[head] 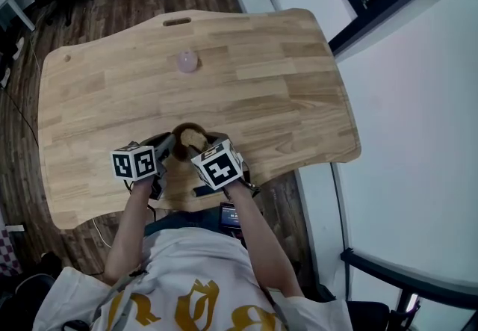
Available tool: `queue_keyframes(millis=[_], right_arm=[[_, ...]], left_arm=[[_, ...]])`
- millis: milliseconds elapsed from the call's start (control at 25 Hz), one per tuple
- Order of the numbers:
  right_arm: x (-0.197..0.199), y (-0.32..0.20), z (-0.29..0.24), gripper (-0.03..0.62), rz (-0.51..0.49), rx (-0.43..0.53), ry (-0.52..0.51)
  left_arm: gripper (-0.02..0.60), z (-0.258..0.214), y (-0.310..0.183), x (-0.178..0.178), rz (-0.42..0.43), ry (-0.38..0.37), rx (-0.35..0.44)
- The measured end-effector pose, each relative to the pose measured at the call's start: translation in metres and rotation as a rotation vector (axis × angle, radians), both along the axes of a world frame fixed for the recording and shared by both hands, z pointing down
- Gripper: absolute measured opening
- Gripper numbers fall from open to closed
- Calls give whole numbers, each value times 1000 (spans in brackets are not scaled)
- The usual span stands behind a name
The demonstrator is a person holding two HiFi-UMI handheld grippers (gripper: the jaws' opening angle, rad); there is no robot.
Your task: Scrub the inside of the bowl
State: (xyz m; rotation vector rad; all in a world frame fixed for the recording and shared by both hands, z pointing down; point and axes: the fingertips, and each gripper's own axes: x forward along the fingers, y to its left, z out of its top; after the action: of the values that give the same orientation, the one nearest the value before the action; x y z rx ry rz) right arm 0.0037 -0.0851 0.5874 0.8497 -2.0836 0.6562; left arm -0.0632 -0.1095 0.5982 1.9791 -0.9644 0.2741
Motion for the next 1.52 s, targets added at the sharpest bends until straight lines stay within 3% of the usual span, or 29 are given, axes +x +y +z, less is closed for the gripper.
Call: queue_keyframes(millis=[280, 680, 920, 1000, 1040, 1200, 1320, 1520], right_arm=[[5, -4, -2, 184, 29, 32, -28], [21, -15, -16, 183, 173, 50, -145], [28, -14, -30, 184, 238, 47, -207], [32, -14, -34, 184, 248, 49, -230], [35, -13, -36, 184, 251, 53, -235], [52, -9, -48, 184, 263, 86, -260], [63, -3, -67, 184, 255, 130, -295], [72, 21, -96, 184, 170, 261, -261]], left_arm=[[41, 19, -12, -10, -56, 16, -26], [41, 52, -31, -21, -119, -6, -77], [53, 59, -29, -20, -188, 65, -96], [80, 53, -30, -16, -200, 94, -60], [123, 50, -31, -14, -208, 93, -36], [224, 30, -27, -28, -293, -40, 91], [224, -3, -22, -49, -382, -130, 194], [195, -72, 19, -35, -398, -141, 329]])
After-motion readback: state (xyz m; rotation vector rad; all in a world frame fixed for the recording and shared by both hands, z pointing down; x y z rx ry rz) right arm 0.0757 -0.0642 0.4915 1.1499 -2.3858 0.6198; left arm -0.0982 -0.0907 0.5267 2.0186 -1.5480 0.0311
